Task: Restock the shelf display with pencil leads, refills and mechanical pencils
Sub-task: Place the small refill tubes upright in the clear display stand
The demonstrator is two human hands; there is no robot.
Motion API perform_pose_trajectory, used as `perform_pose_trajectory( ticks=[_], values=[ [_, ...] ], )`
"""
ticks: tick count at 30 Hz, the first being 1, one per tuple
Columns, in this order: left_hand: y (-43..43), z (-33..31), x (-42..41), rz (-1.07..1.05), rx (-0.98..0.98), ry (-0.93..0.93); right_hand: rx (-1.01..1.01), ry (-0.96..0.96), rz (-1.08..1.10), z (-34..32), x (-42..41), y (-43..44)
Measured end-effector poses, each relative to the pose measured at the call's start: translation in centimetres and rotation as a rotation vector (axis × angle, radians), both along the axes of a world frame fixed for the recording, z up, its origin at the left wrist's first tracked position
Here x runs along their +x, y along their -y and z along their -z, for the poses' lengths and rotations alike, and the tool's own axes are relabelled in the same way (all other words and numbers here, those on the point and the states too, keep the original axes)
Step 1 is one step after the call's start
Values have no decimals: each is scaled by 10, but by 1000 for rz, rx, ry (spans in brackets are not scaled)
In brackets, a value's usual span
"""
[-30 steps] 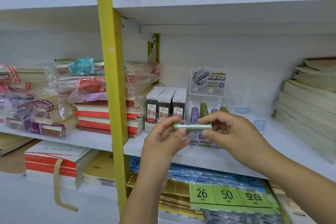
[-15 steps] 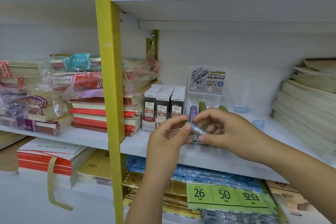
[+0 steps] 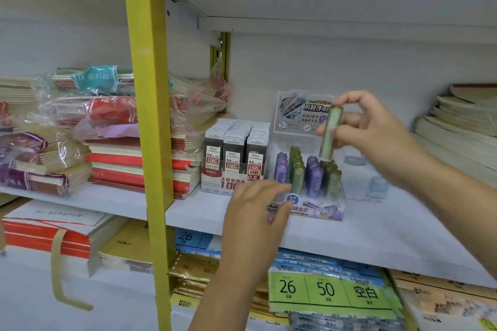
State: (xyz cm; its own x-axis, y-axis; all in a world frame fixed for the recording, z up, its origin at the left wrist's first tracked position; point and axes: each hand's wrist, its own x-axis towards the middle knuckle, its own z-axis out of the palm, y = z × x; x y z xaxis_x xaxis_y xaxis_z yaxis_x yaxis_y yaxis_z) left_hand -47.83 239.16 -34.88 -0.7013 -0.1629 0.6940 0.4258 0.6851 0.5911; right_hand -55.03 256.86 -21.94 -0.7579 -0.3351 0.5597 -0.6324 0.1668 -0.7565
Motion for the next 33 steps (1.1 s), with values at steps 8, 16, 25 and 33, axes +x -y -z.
perform_pose_trajectory(
  ticks=[8, 16, 25, 33],
  values=[
    [-1, 11, -6, -40, -167, -69, 315, -156, 303, -23, -62, -9],
    [-2, 12, -4, -40, -231, -28, 747, -143, 293, -9, -77, -13],
    [-3, 12, -4, -64, -218, -22, 820, -241, 287, -4, -85, -17],
    [-2, 13, -4, -70, -212, -25, 851, -289, 355, -7, -88, -16]
  ],
)
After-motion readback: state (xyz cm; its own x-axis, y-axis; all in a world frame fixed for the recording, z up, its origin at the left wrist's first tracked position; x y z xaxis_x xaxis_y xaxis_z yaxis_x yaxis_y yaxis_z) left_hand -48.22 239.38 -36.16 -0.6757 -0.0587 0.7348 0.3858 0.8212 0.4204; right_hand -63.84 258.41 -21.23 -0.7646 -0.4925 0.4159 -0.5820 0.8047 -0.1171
